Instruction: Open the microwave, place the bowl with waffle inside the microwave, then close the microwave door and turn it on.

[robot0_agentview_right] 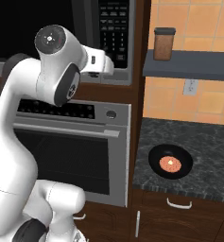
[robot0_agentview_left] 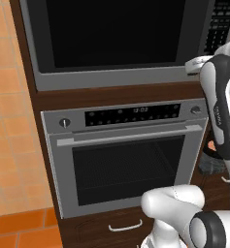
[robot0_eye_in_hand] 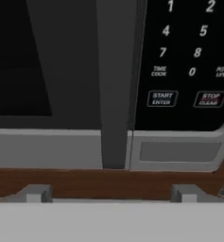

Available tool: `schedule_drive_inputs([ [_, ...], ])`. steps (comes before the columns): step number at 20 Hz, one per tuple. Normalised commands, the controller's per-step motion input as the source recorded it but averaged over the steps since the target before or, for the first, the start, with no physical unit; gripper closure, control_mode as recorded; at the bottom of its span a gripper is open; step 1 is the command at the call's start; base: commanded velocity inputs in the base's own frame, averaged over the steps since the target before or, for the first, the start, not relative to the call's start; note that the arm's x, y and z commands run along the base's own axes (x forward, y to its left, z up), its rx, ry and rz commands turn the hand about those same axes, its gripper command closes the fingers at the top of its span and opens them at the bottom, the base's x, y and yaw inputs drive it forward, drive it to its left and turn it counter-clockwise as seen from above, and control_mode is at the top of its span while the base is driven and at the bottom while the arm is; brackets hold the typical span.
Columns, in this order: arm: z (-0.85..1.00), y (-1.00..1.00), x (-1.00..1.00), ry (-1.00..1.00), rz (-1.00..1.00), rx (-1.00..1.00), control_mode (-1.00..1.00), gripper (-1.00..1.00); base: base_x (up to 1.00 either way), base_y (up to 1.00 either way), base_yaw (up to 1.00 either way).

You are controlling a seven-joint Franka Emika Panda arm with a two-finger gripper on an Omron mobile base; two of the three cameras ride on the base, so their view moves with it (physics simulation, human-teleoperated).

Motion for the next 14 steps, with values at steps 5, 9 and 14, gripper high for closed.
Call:
schedule_drive_inputs([
  [5, 0.0, -0.2, 0.46, 0.0, -0.06, 0.01, -1.0, -1.0, 0.0, 0.0, 0.0],
  [9, 0.0, -0.06, 0.56, 0.0, 0.0, 0.01, -1.0, -1.0, 0.0, 0.0, 0.0],
  [14, -0.02, 0.03, 0.49, -0.02, 0.0, 0.0, -1.0, -1.0, 0.0, 0.0, 0.0],
])
